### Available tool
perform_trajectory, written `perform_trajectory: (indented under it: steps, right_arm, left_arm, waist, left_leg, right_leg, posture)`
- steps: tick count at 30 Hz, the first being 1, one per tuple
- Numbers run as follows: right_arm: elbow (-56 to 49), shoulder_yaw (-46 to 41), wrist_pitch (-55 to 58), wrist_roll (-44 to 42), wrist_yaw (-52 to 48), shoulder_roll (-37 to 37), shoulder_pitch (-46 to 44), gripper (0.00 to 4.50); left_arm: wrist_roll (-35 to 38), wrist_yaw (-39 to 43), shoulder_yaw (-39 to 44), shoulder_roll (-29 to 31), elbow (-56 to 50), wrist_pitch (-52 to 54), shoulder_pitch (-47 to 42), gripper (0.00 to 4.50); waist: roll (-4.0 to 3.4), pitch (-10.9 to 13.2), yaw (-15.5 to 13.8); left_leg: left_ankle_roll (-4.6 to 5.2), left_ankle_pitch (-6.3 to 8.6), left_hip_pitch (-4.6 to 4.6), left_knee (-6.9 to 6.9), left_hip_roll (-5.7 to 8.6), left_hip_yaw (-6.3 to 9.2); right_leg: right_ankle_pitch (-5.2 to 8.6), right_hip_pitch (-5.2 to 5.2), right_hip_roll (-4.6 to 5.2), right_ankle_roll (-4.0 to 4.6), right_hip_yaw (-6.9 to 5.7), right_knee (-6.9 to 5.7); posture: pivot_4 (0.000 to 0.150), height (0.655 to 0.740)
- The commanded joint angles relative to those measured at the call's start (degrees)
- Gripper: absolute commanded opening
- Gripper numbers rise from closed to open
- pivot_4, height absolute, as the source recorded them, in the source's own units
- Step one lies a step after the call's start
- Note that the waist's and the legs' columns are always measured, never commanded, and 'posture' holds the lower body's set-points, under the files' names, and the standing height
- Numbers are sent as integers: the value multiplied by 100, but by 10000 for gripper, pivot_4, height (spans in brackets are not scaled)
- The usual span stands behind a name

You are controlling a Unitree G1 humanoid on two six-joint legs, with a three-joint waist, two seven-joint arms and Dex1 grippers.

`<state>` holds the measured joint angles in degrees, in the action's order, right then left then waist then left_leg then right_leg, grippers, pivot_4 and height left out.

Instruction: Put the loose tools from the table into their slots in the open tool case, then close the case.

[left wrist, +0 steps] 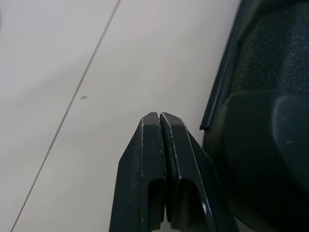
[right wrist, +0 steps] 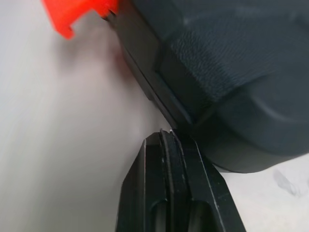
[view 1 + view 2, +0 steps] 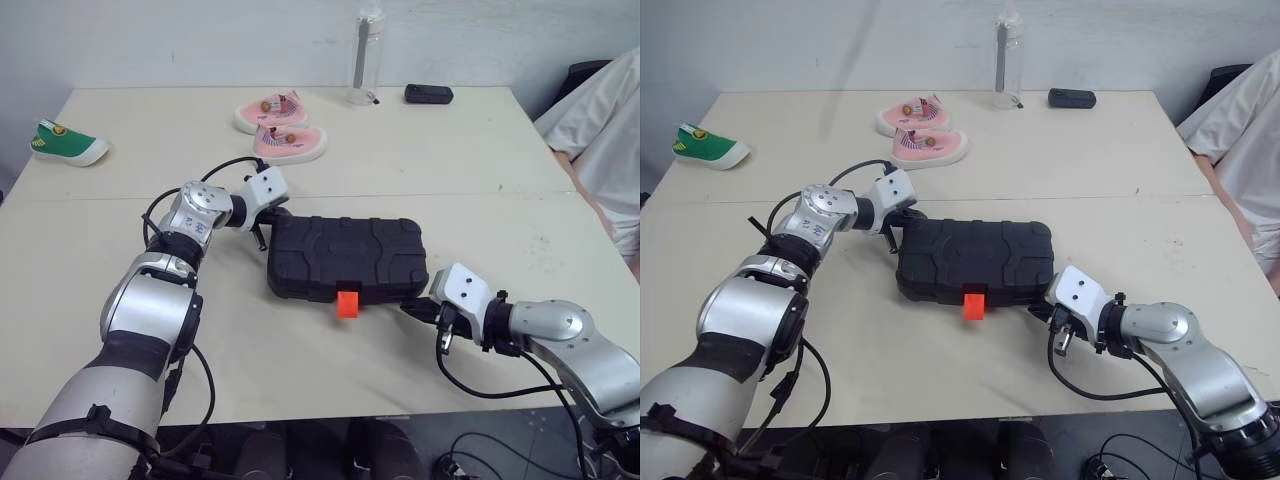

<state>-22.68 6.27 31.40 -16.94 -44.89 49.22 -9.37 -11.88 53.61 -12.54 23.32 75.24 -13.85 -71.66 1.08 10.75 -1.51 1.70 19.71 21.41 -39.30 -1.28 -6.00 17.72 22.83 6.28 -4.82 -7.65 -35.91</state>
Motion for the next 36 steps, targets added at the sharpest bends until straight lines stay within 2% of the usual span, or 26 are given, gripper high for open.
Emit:
perform_trajectory:
  steps: [1,6,9,17,20,25,29,32,36]
  right_arm:
    - [116,-278,-21,163,101,47,-94,0]
    - [174,-448,-112,234,21,142,5,0]
    - [141,-581,-92,238,-22,176,71,0]
    - [58,-1264,27,93,69,127,370,0]
    - [199,-1216,-13,158,231,-81,252,0]
    - [430,-873,-89,278,272,-403,-168,0]
    - [532,-951,-135,334,412,-585,-336,0]
    - [158,-1329,27,230,414,-467,-118,0]
    - [-1037,-1987,676,-908,234,-572,109,0]
  left_arm:
    - [29,1125,-21,15,-135,-468,86,455]
    - [498,2787,221,88,-519,-507,404,455]
    - [706,3165,334,140,-890,-388,580,455]
    - [1192,3290,658,299,-1801,432,912,455]
    - [1311,3242,695,289,-2135,750,971,455]
    - [1440,3171,623,102,-2643,959,1045,455]
    - [1831,3203,575,-265,-3577,1560,1164,455]
    - [1953,3153,408,-495,-4231,1948,1356,455]
    - [1903,3129,121,-631,-4546,2037,1575,455]
  waist:
    - [0,0,8]
    - [0,0,22]
    - [0,0,24]
    - [-1,0,17]
    - [0,0,21]
    - [-1,0,42]
    - [-1,0,39]
    - [-1,0,34]
    - [-6,-2,14]
  left_leg:
    - [0,0,0,0,2,-1]
    - [1,0,0,0,3,-1]
    - [1,0,1,-1,1,0]
    - [1,0,2,-5,0,3]
    - [2,0,2,-8,-1,4]
    - [2,0,1,-16,-3,2]
    - [1,0,2,-16,-6,3]
    - [1,0,8,-20,-6,5]
    - [1,0,10,-24,-6,13]
  right_leg:
    - [-1,0,0,-1,1,0]
    - [-1,1,-1,-2,0,0]
    - [-1,1,-2,-2,0,0]
    - [-1,-1,2,-2,0,-4]
    - [-1,-1,1,-2,0,-6]
    - [-1,-1,-1,-2,4,-11]
    - [-1,-1,-2,-2,4,-10]
    - [-1,-1,-2,-2,5,-9]
    - [-1,-1,-2,-2,9,-11]
  posture:
    - [1500,7316]
    - [1500,7316]
    - [1500,7316]
    - [1500,7316]
    - [1500,7316]
    - [1500,7316]
    - [1500,7316]
    - [1500,7316]
    - [1500,7316]
